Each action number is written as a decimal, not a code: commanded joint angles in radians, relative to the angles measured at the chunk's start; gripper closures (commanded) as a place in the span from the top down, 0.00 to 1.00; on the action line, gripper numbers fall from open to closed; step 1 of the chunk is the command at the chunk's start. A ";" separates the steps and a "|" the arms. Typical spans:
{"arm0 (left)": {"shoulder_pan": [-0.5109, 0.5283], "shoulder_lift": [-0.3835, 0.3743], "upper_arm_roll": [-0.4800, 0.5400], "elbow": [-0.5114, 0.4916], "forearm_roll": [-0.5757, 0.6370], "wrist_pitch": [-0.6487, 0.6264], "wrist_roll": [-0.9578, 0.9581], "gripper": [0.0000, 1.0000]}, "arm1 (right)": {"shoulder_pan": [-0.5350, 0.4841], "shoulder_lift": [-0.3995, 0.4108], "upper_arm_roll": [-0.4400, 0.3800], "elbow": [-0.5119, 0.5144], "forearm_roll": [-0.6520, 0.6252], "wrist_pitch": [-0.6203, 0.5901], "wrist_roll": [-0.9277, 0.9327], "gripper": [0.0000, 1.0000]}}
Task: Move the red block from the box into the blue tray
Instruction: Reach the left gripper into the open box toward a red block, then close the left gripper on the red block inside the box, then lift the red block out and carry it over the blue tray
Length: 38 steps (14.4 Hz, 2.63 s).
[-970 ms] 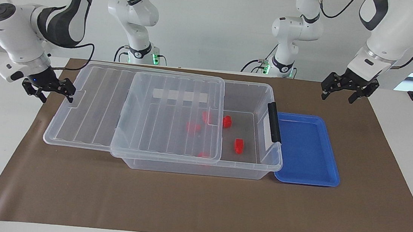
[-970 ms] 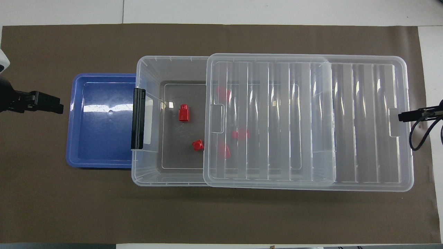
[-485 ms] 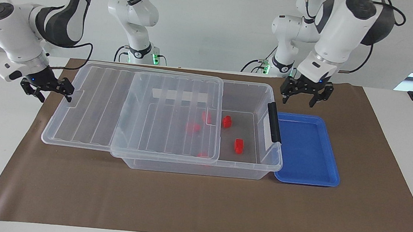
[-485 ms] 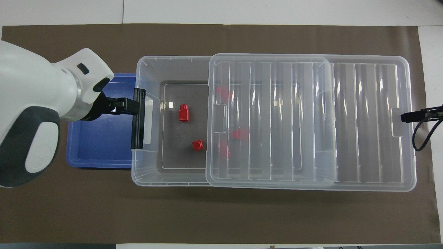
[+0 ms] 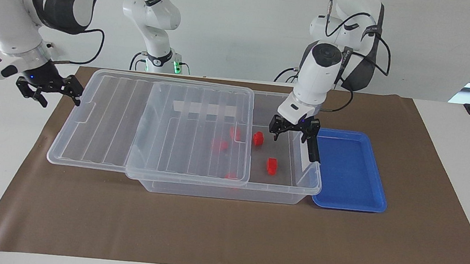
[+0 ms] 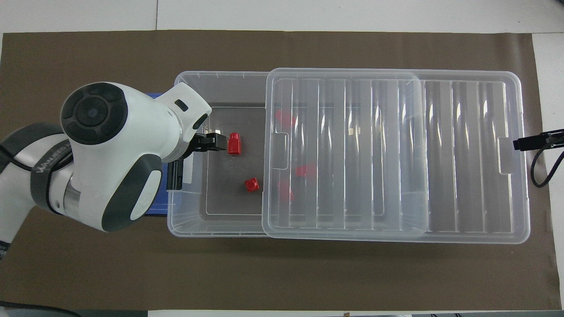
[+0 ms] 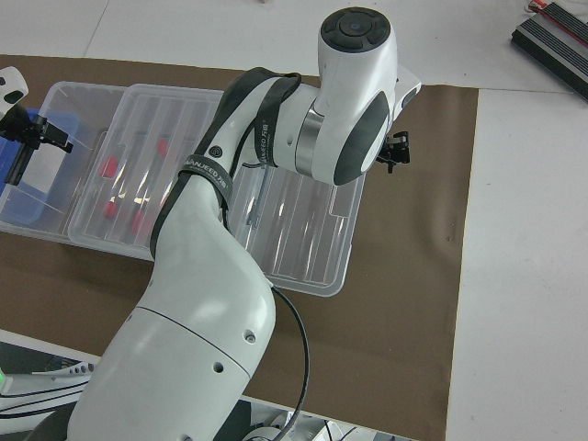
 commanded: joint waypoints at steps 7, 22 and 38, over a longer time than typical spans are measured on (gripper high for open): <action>-0.053 0.102 0.015 -0.093 0.024 0.207 -0.023 1.00 | 0.073 -0.048 0.010 0.081 -0.005 -0.189 0.139 1.00; -0.059 0.161 0.023 -0.101 0.026 0.270 -0.029 0.00 | 0.073 -0.056 0.010 0.073 -0.005 -0.187 0.142 1.00; 0.000 -0.230 0.030 -0.079 0.024 -0.141 0.015 0.00 | 0.060 -0.065 0.008 0.049 -0.005 -0.157 0.138 1.00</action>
